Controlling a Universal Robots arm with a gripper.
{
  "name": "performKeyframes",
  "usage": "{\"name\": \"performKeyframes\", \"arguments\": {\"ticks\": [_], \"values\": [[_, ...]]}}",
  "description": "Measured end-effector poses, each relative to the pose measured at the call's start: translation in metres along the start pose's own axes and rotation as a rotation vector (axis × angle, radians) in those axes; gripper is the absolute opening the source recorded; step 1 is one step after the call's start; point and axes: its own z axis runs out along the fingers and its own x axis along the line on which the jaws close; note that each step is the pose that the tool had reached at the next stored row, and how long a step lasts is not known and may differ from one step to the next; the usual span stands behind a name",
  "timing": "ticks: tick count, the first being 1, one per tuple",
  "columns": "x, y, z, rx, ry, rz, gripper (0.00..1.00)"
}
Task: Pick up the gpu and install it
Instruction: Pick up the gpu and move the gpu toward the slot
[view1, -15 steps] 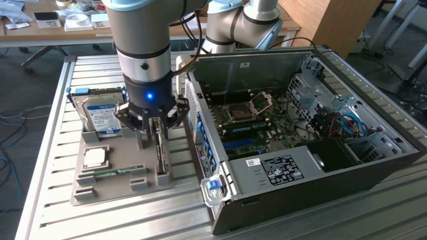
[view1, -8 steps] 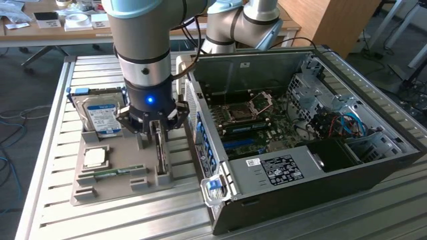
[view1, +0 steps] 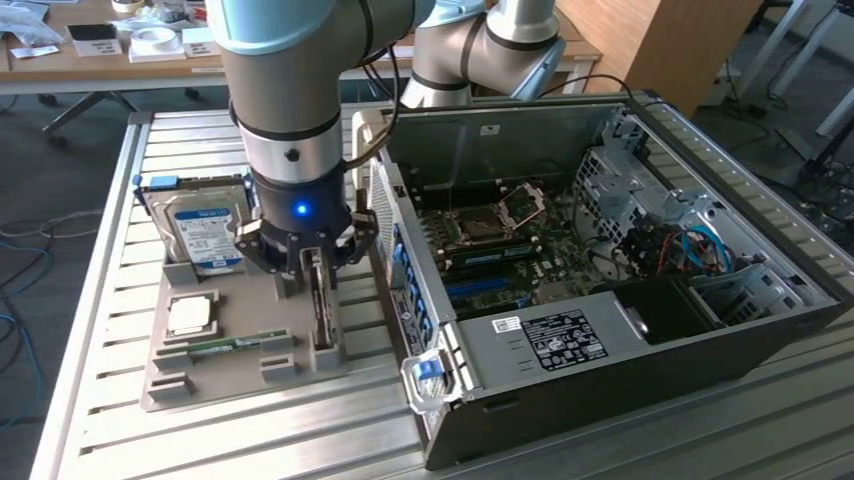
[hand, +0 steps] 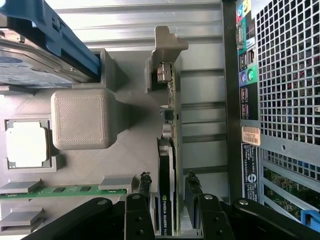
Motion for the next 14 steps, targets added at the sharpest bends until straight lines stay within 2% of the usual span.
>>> {"name": "performKeyframes", "arguments": {"ticks": [5,14], "values": [[0.0,0.0,0.0003,0.0,0.0,0.0,0.41],[0.0003,0.0023,0.0081,0.0001,0.0001,0.0,0.41]]}}
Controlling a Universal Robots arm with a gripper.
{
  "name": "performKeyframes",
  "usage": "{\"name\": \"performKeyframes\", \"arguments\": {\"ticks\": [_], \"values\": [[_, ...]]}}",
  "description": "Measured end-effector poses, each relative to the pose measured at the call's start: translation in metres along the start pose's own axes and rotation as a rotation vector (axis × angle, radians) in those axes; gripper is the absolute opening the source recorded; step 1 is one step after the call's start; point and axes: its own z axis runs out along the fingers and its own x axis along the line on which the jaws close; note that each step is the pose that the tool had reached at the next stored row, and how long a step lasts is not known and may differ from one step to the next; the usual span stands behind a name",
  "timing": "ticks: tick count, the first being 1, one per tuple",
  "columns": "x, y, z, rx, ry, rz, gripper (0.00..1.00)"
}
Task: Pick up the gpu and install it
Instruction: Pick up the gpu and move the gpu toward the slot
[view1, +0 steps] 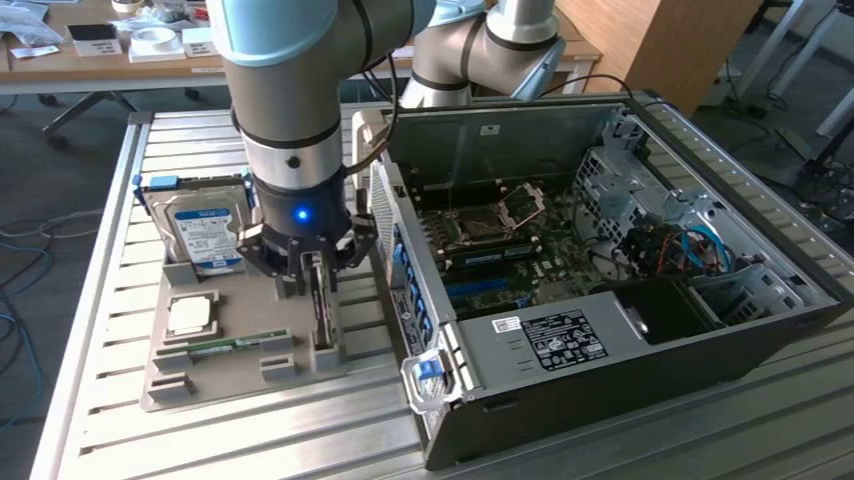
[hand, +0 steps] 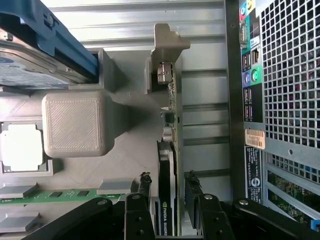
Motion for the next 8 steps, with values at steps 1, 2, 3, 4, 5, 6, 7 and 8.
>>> {"name": "performKeyframes", "arguments": {"ticks": [1,2,3,4,5,6,7,8], "values": [[0.0001,0.0009,0.0007,-0.0002,-0.0001,0.0,0.41],[0.0002,0.0015,0.0012,-0.0002,-0.0002,0.0,0.41],[0.0002,0.002,0.0018,-0.0002,-0.0002,0.0,0.41],[0.0003,0.0024,0.0025,-0.0002,-0.0002,0.0,0.41],[0.0003,0.0028,0.0038,-0.0001,-0.0001,0.0,0.41],[0.0004,0.0032,0.0052,0.0,-0.0001,0.0,0.41],[0.0004,0.0035,0.0066,0.0,0.0,0.0,0.41],[0.0005,0.0039,0.0081,-0.0002,-0.0001,0.0,0.41]]}}
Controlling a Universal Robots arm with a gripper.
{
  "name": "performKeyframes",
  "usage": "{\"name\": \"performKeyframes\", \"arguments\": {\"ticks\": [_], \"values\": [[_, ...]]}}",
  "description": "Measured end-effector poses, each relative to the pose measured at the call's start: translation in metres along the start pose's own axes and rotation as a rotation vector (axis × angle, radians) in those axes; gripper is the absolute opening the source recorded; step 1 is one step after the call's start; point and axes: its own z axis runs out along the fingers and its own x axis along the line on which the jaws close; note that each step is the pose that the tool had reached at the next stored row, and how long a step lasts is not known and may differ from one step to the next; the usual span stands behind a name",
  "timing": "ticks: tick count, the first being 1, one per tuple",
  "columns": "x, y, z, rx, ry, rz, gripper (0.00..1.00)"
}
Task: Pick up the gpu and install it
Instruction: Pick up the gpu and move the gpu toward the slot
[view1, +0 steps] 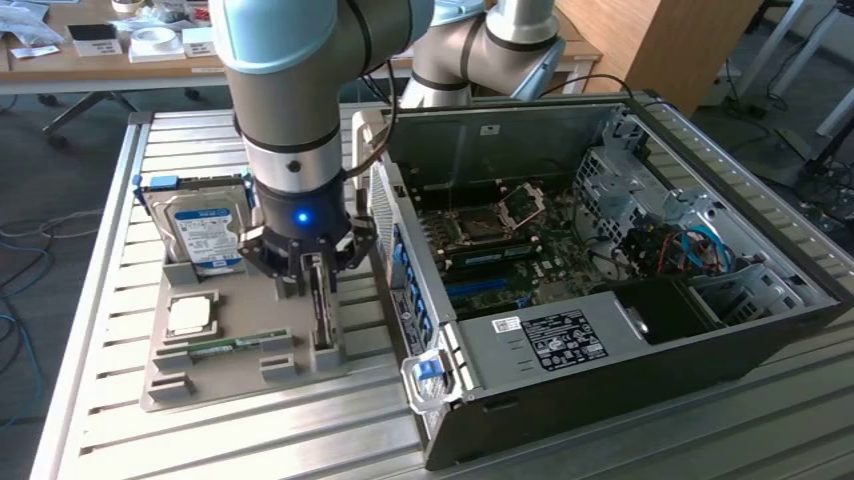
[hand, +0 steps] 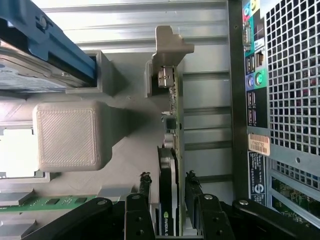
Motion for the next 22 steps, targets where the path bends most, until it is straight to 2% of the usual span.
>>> {"name": "performKeyframes", "arguments": {"ticks": [5,22], "values": [[0.0002,0.0007,0.0045,0.0,0.0001,0.0,0.41],[0.0002,-0.0008,0.0055,0.0009,0.0,0.0,0.41]]}}
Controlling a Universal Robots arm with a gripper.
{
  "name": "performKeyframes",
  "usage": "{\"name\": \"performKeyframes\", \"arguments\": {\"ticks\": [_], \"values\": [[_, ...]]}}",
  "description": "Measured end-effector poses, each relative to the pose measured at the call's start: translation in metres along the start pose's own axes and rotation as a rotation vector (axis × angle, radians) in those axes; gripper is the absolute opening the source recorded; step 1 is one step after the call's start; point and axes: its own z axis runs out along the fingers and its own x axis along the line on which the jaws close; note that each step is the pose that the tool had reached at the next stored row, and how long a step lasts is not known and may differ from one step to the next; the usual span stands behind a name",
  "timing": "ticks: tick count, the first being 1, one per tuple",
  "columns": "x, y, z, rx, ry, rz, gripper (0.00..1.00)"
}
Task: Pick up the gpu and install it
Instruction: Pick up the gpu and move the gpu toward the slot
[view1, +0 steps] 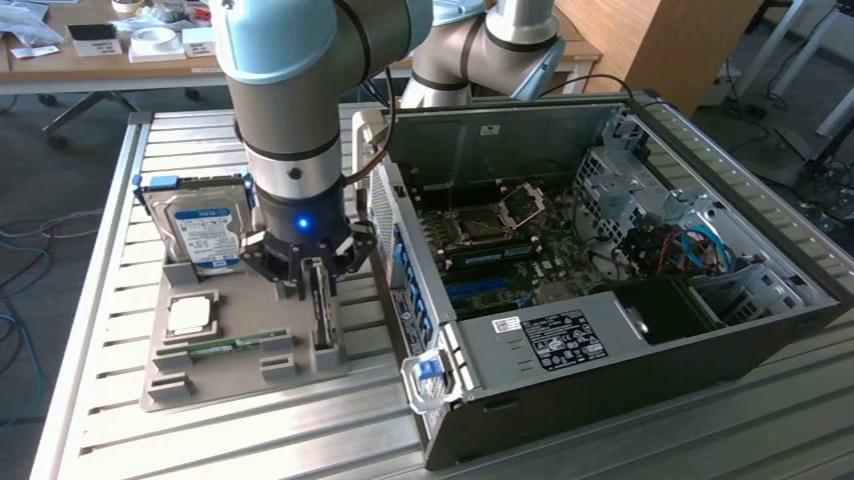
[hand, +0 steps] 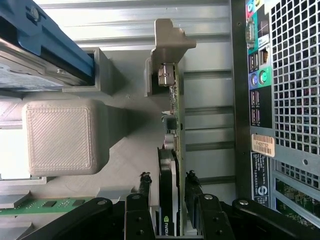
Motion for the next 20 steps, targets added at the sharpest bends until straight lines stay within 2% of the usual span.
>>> {"name": "performKeyframes", "arguments": {"ticks": [20], "values": [[-0.0004,0.0,0.0028,-0.0007,0.0,0.0,0.41]]}}
